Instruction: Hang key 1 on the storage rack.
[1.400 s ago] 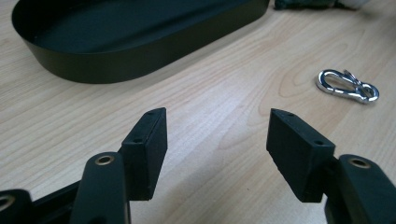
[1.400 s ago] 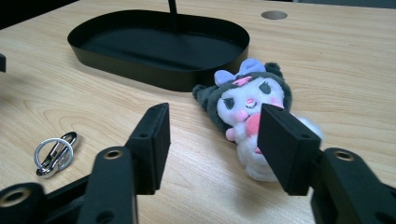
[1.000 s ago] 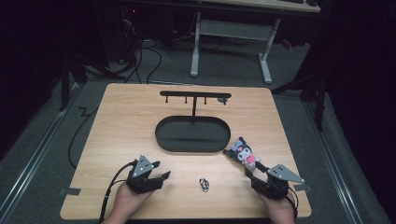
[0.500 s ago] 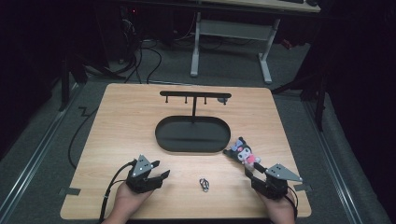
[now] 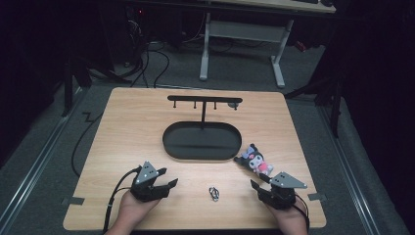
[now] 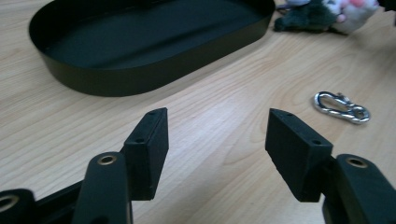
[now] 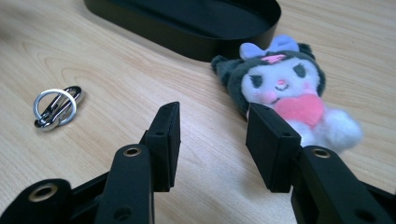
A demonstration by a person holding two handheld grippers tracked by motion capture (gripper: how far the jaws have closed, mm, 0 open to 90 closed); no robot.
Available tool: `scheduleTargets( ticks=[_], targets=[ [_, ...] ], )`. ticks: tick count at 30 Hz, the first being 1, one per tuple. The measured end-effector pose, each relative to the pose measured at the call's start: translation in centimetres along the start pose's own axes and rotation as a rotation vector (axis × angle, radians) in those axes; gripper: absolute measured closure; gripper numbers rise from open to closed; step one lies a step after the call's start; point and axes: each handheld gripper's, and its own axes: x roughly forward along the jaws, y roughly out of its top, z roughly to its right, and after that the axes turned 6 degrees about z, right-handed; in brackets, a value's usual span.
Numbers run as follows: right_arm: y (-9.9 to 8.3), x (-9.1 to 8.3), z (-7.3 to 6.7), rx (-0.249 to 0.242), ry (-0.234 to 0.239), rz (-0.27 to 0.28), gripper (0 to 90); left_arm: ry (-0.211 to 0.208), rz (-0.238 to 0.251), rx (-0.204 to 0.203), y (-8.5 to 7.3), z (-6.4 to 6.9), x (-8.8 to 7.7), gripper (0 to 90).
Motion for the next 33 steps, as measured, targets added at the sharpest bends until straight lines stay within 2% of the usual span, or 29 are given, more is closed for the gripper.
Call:
scheduleTargets(
  ticks=[5, 7, 10, 13, 15, 19, 21, 24, 33],
  targets=[
    [0.1, 0.1, -0.6, -0.038, -0.005, -0.008, 52.9, -0.031, -0.013, 0.024, 0.7, 0.7, -0.5, 37.0],
    [0.1, 0.1, -0.7, -0.034, -0.001, -0.011, 52.1, -0.031, -0.027, 0.03, 0.7, 0.7, -0.8, 36.4],
    [0.1, 0.3, -0.8, -0.035, 0.001, -0.016, 51.0, -0.006, -0.039, 0.06, 0.3, 0.6, -1.4, 36.6],
    [0.2, 0.4, -0.9, -0.022, 0.01, -0.022, 50.5, 0.004, -0.01, 0.046, -0.3, 0.2, -1.9, 37.2],
    [0.1, 0.4, -1.0, -0.014, 0.011, -0.024, 50.3, 0.026, 0.018, 0.034, -0.8, -0.1, -2.3, 36.0],
    [0.2, 0.5, -0.8, -0.007, 0.011, -0.029, 48.8, 0.048, 0.022, 0.04, -1.0, -0.7, -2.7, 35.2],
    [0.2, 0.5, -0.7, -0.001, 0.01, -0.032, 47.7, 0.051, 0.029, 0.027, -1.1, -1.0, -2.9, 35.3],
    [0.4, 0.7, -0.6, 0.026, 0.015, -0.069, 46.2, 0.053, 0.026, 0.027, -1.3, -1.4, -3.0, 35.3],
    [0.6, 1.0, -0.4, 0.016, 0.021, -0.164, 43.9, 0.035, 0.012, 0.042, -1.6, -1.6, -2.8, 34.9]
  ],
)
